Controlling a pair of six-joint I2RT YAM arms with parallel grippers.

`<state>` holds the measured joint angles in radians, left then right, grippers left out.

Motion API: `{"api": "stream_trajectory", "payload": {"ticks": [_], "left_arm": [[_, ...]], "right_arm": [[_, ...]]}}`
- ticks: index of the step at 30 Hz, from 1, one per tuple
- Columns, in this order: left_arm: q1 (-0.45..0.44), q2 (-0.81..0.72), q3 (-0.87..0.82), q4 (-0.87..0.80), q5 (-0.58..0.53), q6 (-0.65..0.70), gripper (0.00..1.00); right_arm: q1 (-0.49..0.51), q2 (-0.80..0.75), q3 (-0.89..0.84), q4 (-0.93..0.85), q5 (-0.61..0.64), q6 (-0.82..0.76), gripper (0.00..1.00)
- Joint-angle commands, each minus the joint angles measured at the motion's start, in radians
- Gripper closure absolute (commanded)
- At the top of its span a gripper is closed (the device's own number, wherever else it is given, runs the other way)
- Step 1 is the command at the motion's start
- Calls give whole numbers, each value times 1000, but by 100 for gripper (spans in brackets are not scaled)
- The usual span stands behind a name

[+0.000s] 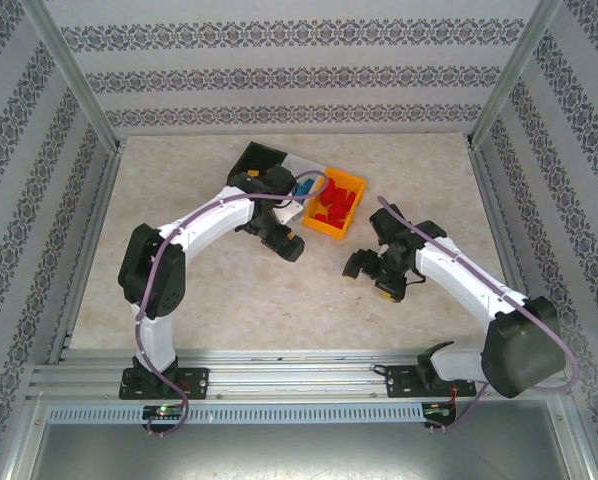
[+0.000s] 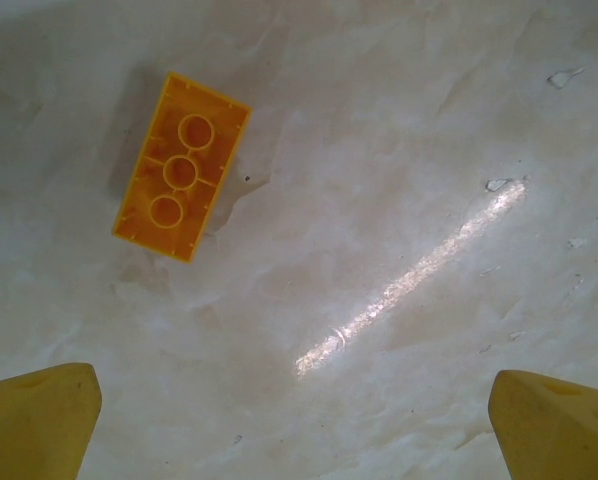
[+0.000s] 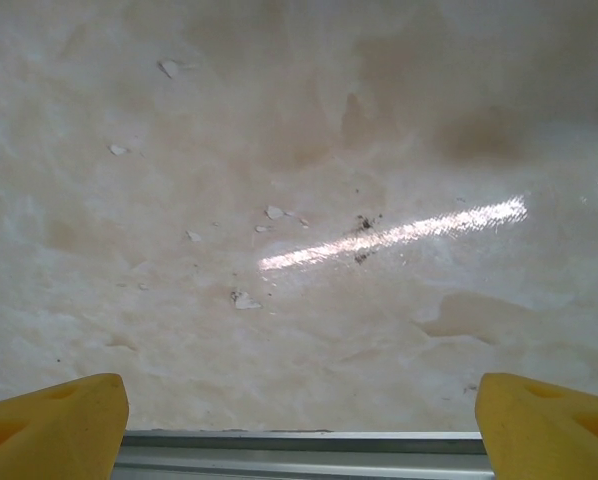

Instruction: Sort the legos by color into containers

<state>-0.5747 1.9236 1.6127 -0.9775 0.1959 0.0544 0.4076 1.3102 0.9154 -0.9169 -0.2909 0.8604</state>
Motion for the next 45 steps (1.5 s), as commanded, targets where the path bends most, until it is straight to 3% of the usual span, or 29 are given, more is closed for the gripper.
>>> {"api": "stream_trajectory", "payload": {"ticks": [1,18,29,39,45], "left_arm": [[-10,31,33,-27,-34,10,0],[14,271,238,-34,-116,77,2],[71,343,271,-32,-57,58,16],[70,348,219,-14,10,38,30],[70,333,184,-3,31,22,46]], "right_arm": [[-8,9,-29,36,-42,37,10],[-9,3,-110,32,-50,55,9],[-10,-17,-127,29,-46,79,9],[-9,25,-104,45,-49,83,9],[-5,53,-86,54,-51,81,8]]}}
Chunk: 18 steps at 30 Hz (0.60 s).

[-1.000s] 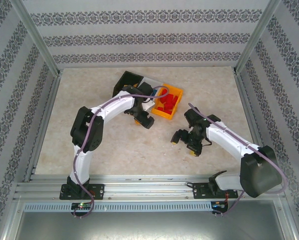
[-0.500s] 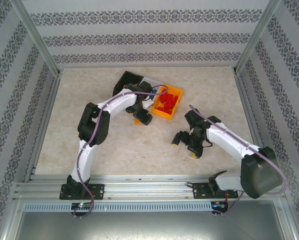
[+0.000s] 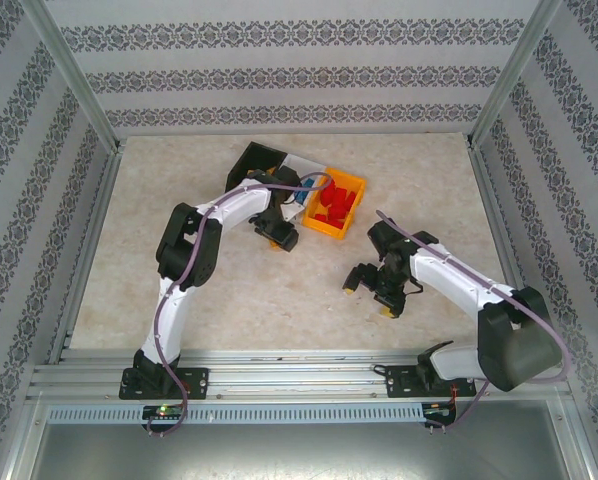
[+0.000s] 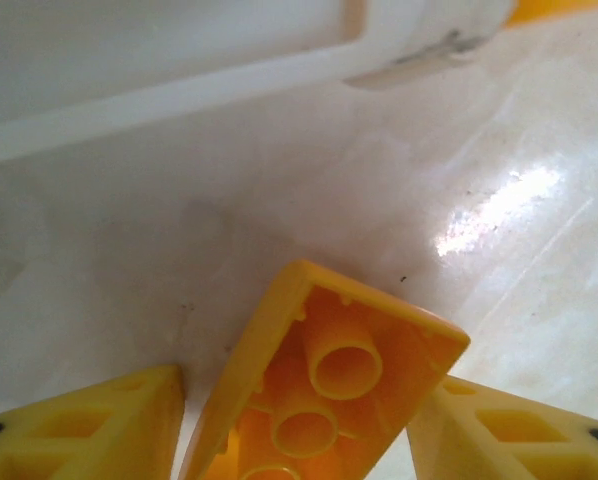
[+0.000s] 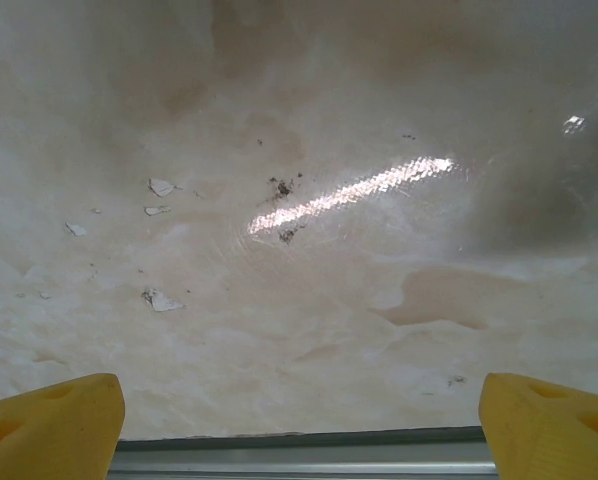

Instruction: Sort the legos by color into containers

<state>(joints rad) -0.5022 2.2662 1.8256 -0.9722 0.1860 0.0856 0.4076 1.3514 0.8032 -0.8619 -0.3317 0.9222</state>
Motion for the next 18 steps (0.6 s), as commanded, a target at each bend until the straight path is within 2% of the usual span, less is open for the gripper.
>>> {"api": "stream_trajectory", "payload": {"ticks": [1,3,5,6,13,16,18], "left_arm": [[-3,-11,-34,-9,40,-13,49],[-3,-19,-42,-7,41,-19,54],[-3,-30,-48,-5,46,-34,64],[-2,-38,-51,-5,55,-39,65],[-3,-136,-130,27,140,-118,66],[-3,-227,-221,88,185,-198,67],[6,-311,-311,173,239,-305,67]], "right_arm": [[-6,17,30,1,-12,19,8],[-4,25,38,2,-12,18,8],[-1,35,45,5,-12,14,8],[-3,39,48,7,-13,13,8],[2,93,99,15,-24,-5,8],[6,132,127,25,-33,-14,7],[12,162,150,33,-42,-21,7]]}}
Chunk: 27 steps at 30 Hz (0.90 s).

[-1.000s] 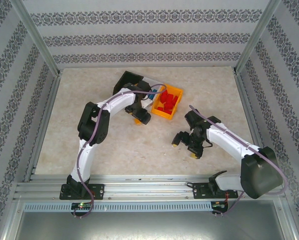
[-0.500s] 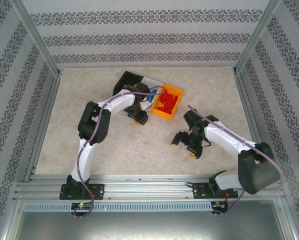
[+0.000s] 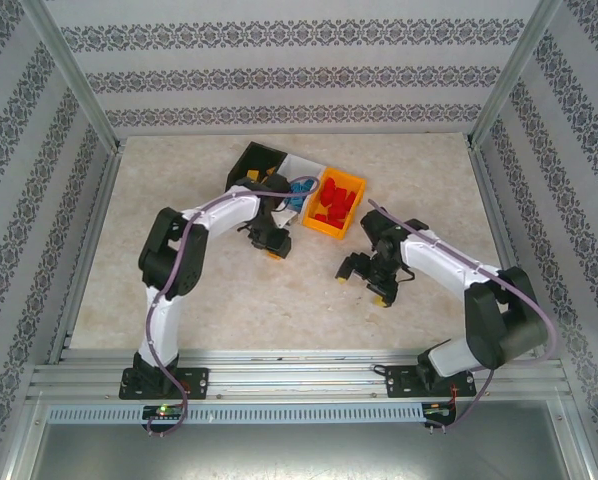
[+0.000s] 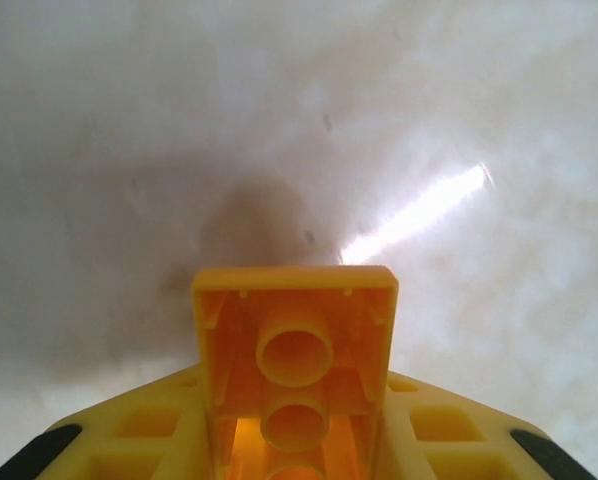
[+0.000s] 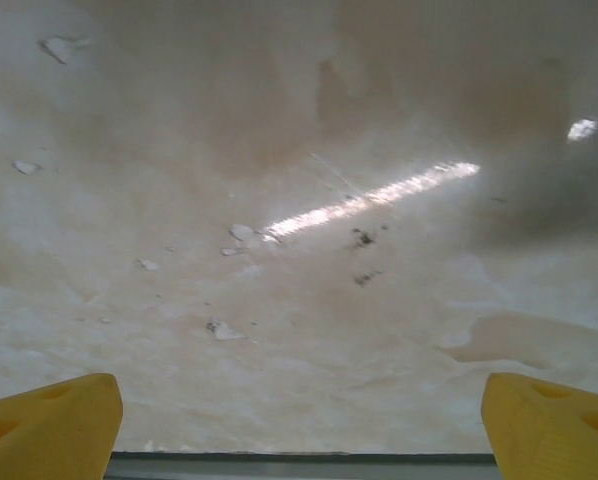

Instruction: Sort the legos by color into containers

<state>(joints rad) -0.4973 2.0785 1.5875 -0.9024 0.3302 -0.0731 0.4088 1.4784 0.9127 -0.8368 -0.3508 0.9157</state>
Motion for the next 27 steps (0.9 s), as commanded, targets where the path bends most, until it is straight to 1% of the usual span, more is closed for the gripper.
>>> {"api": "stream_trajectory", "payload": {"ticks": [1,5,6,7,8,10,15,21,26,27], "left_arm": [[8,-166,-120,157,127,-210,67],[66,-326,-351,504,300,-553,67],[80,-346,-398,598,338,-637,67],[91,-356,-426,667,367,-691,67],[102,-360,-443,719,396,-739,67],[128,-363,-449,764,426,-795,67],[213,-366,-416,874,455,-917,67],[292,-266,-239,838,444,-948,67],[328,-168,-45,667,382,-904,67],[330,-148,4,603,354,-882,67]], "right_arm": [[15,48,51,10,-25,-18,7],[23,107,102,16,-41,-37,7],[24,119,117,17,-47,-42,7],[25,129,129,17,-51,-44,7],[27,139,142,18,-55,-50,7],[28,153,161,21,-62,-55,6],[27,170,187,44,-84,-60,6],[19,165,220,68,-111,-62,6],[-3,147,230,70,-115,-65,6],[-9,144,228,70,-116,-66,6]]}}
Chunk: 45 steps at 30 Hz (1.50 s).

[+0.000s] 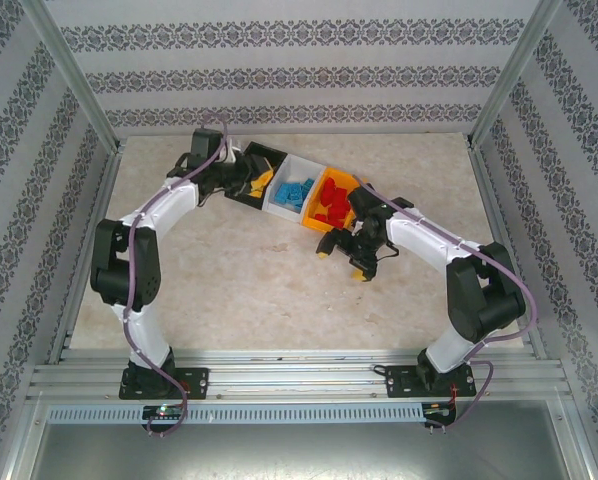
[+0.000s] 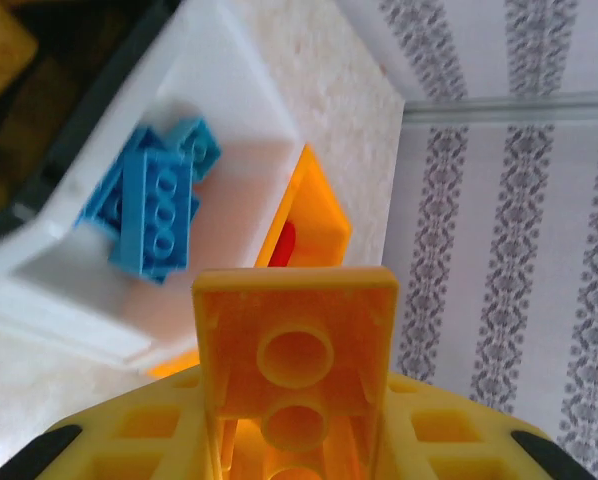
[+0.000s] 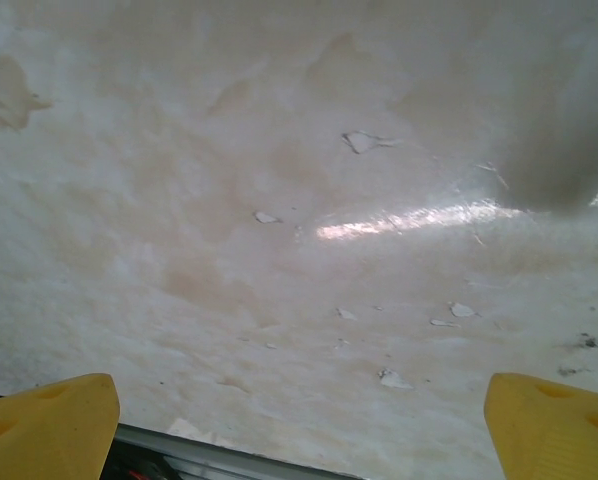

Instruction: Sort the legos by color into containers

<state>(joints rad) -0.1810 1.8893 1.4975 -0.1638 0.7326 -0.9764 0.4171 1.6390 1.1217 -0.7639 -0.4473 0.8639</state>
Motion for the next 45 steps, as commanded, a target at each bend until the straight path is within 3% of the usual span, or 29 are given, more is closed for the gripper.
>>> {"api": "stream_trajectory", "payload": {"ticks": [1,13,23,45], "left_arm": [[15,63,141,-193,-73,48,67],[15,307,529,-471,-205,130,66],[5,624,1106,-906,-380,330,66],[-47,756,1105,-788,-390,446,64]], "right_arm": [[-21,-18,20,-3,-19,-15,6],[-72,-11,42,-15,-36,-39,5],[-90,11,64,-17,-44,-43,5],[-124,-34,77,-84,-18,-50,2]]}}
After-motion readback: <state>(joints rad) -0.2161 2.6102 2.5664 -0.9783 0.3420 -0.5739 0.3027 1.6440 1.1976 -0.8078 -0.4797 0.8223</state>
